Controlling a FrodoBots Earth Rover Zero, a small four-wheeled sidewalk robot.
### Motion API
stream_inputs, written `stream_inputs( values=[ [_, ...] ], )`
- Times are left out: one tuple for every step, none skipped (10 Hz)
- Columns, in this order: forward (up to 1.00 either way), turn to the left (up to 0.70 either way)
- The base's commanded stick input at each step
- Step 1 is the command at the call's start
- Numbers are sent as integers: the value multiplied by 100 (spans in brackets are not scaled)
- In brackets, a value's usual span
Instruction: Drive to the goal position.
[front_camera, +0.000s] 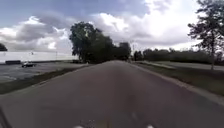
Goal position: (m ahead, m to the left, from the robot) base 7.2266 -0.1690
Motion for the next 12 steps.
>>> stream_inputs(
  values=[
    [70,0],
    [70,0],
    [70,0],
    [70,0],
    [70,0],
    [70,18],
    [70,35],
    [70,22],
    [70,0],
    [70,0],
    [70,0],
    [70,0]
  ],
)
